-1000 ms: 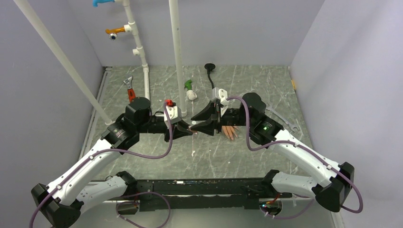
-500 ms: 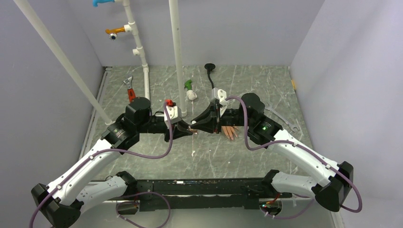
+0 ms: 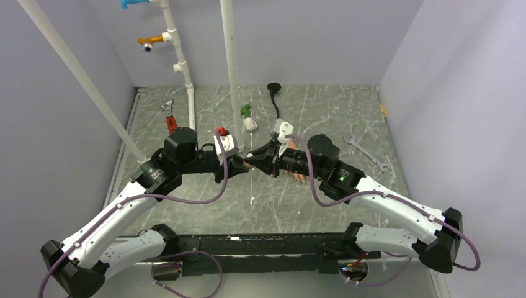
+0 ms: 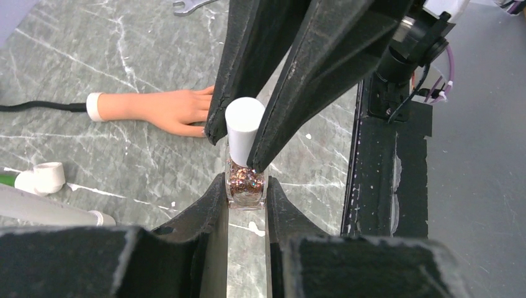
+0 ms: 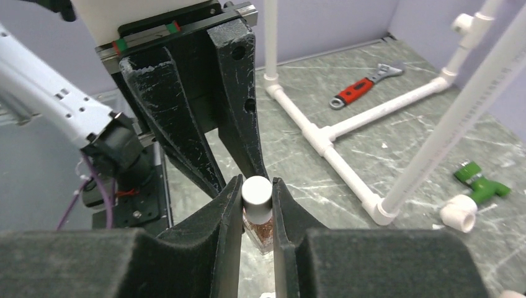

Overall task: Paint the nails
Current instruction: Screw the nail polish bottle.

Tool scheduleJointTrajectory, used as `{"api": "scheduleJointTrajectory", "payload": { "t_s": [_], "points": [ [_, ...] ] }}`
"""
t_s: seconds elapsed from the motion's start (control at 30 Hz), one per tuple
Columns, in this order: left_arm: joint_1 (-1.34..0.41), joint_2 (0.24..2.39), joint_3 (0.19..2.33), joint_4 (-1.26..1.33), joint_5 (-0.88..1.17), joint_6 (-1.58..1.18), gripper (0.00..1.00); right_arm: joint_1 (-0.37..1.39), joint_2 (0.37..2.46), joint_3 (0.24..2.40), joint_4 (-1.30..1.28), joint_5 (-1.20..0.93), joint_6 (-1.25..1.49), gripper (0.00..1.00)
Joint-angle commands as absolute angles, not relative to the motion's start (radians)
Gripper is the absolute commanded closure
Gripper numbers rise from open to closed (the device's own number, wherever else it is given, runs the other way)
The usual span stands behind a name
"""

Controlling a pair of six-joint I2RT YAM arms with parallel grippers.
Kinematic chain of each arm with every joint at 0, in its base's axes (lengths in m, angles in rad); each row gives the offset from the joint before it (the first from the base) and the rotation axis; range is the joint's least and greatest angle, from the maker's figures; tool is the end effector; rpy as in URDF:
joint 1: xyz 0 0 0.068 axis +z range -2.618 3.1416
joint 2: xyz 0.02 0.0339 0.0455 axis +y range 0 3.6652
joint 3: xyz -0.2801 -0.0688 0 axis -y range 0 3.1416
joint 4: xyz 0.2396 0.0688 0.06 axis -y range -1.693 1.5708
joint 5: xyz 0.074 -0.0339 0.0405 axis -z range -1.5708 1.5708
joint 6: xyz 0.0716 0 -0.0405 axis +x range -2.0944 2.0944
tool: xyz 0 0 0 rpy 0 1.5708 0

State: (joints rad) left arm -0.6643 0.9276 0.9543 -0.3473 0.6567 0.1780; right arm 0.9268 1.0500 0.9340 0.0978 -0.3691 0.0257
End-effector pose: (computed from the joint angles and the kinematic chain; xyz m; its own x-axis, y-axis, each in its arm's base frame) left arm 0.1415 -0.1663 0.3628 -0.0770 0.2384 -0.9681 0.9735 0.2278 -0.0213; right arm 0.1392 0.2285 0.3858 -0.0357 -0.0076 -0.9993 -0.9618 0.2718 0.0323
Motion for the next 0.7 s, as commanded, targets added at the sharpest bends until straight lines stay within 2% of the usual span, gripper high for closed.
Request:
{"api": "scheduleJointTrajectory", "payload": {
  "t_s": [0.0,0.27,0.3,0.4,0.5,0.6,0.67],
  "points": [
    [-0.663,0.928,0.998,-0.293,0.593,0.154,1.00,1.004,1.050,0.918,0.141,-0.155,0.044,1.00],
    [-0.663,0.914,0.996,-0.289,0.573,0.150,1.00,1.019,1.043,0.893,0.198,-0.048,0.124,1.00],
    [-0.663,0.913,0.995,-0.290,0.571,0.153,1.00,1.018,1.043,0.894,0.201,-0.046,0.125,0.96],
    [-0.664,0.913,0.994,-0.293,0.561,0.158,1.00,1.020,1.048,0.900,0.205,-0.052,0.136,0.70],
    [-0.664,0.916,0.998,-0.302,0.553,0.163,1.00,1.019,1.047,0.913,0.201,-0.061,0.133,0.38],
    [-0.663,0.911,0.997,-0.303,0.551,0.164,1.00,1.019,1.041,0.939,0.180,-0.058,0.118,0.23],
    [-0.661,0.906,0.995,-0.300,0.549,0.164,1.00,1.014,1.036,0.956,0.162,-0.058,0.098,0.19]
  ]
}}
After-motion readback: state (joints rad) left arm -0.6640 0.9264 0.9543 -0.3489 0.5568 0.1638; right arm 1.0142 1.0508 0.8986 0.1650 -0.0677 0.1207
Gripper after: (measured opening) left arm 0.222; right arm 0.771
